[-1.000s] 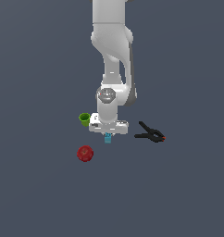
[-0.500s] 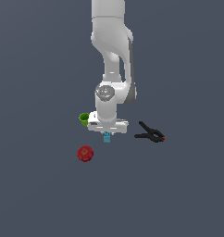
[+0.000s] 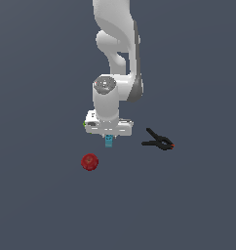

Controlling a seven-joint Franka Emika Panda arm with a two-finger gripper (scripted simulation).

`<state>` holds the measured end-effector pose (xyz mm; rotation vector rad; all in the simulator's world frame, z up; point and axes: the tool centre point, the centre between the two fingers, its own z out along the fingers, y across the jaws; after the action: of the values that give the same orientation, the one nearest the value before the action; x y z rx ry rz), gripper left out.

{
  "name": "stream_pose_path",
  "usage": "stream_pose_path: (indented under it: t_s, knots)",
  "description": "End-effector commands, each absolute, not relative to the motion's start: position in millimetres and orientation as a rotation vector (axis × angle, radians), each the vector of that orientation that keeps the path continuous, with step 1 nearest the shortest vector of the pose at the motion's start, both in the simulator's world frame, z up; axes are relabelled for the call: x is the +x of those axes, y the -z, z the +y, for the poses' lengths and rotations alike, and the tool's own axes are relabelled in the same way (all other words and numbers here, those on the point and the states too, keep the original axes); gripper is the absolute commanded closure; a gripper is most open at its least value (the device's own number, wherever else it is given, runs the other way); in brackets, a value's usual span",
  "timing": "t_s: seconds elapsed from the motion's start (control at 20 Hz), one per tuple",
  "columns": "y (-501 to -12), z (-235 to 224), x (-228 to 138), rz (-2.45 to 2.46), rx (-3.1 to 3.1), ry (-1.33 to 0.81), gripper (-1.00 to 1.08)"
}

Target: Pick up a designated object from a clutter of objects.

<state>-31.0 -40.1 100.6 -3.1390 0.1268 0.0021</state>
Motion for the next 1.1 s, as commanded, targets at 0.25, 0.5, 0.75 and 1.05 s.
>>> stream_pose_path:
  t_s: [0.25,0.5,0.75,1.05]
  knots:
    - [-172,-59,-13,0.127,-3.139,0.0,1.08]
    - [-220,-72,-1,0.127,-3.139,0.0,1.08]
    - [-268,-85,12,0.127,-3.139,0.0,1.08]
    - [-312,-98,26,0.127,-3.139,0.0,1.08]
